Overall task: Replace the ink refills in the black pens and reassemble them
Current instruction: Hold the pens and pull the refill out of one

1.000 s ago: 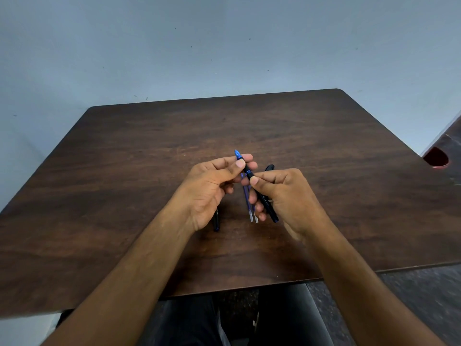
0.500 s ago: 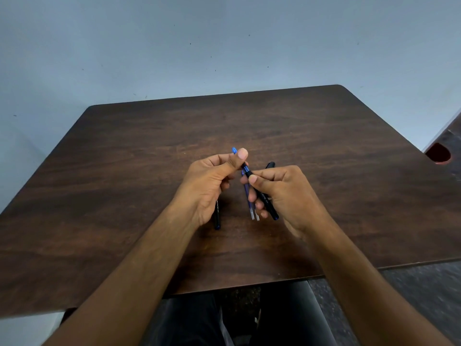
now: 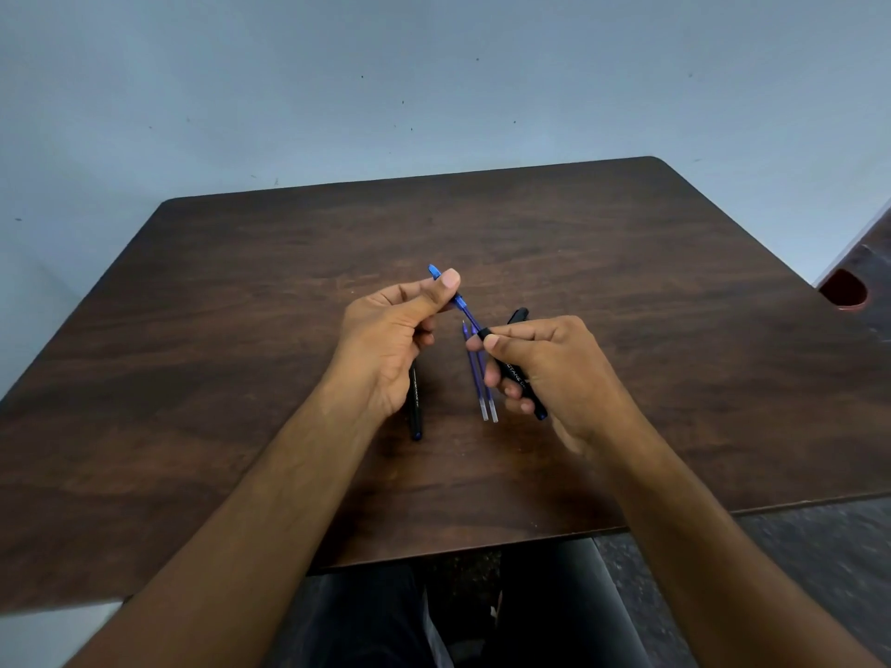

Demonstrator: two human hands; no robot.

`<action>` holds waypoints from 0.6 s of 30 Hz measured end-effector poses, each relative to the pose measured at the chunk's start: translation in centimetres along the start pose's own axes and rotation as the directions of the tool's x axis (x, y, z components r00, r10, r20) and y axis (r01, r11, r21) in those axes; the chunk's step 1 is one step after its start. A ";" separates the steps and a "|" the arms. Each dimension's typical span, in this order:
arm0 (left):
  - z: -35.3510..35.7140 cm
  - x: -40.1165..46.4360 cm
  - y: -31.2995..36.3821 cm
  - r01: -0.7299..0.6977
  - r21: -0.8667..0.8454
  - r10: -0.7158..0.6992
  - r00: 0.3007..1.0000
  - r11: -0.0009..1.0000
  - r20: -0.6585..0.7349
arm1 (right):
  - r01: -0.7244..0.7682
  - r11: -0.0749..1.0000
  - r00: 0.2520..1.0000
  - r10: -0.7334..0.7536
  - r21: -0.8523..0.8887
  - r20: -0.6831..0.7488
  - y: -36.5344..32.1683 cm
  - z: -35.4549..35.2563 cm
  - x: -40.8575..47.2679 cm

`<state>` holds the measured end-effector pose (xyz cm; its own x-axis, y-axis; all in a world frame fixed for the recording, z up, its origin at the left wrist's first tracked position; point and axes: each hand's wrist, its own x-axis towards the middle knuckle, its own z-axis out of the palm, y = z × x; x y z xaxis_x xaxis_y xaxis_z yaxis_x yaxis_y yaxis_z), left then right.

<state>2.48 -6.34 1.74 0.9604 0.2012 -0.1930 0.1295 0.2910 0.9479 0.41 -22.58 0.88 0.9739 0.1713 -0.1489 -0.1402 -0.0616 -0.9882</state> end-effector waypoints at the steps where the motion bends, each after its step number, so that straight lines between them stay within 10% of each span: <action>1: 0.0 0.0 -0.2 -0.005 0.003 0.005 1.000 1.000 0.000 | -0.002 1.000 1.000 0.002 0.014 -0.005 0.0 0.0 0.0; 18: -0.6 0.8 0.5 0.030 -0.020 -0.030 0.999 0.999 -0.023 | -0.001 0.996 0.991 -0.010 -0.084 -0.135 -0.9 -0.6 -0.6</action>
<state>3.13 -5.52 1.93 0.9501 0.2140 -0.2272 0.1528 0.3158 0.9364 0.04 -23.24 1.88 0.9904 0.0380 -0.1329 -0.1262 -0.1438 -0.9815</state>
